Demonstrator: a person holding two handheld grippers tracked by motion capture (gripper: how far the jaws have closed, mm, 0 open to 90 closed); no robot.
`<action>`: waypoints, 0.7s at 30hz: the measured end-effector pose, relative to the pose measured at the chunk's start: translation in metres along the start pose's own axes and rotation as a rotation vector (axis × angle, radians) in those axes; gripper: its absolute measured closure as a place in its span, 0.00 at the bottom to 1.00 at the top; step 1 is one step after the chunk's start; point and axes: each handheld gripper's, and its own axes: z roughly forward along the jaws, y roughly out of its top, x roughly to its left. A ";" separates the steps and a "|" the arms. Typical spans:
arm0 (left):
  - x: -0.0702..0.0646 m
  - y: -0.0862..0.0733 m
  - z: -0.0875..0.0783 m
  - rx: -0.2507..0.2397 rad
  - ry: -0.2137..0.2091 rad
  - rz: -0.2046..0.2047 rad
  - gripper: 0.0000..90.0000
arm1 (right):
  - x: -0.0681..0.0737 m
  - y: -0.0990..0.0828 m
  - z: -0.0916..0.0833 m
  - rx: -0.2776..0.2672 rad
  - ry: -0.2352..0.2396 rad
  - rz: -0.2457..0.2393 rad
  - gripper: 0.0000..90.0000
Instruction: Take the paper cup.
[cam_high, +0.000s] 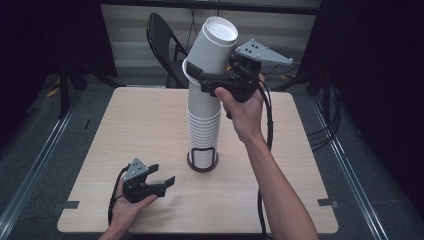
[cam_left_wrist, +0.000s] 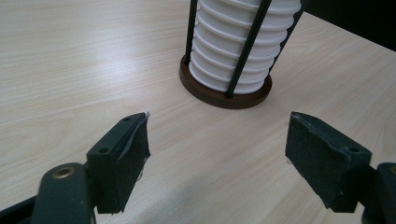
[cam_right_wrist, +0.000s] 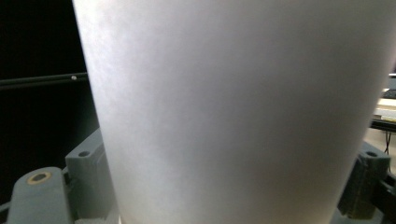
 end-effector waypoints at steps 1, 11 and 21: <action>0.000 0.000 0.000 0.000 0.000 0.000 0.24 | -0.001 0.002 -0.002 -0.007 -0.001 0.005 0.14; -0.001 0.000 0.000 -0.001 -0.001 0.001 0.24 | -0.007 0.005 -0.013 -0.010 -0.032 0.020 0.14; -0.004 0.000 0.000 -0.013 -0.010 0.018 0.27 | -0.020 0.004 -0.033 -0.004 -0.066 0.039 0.14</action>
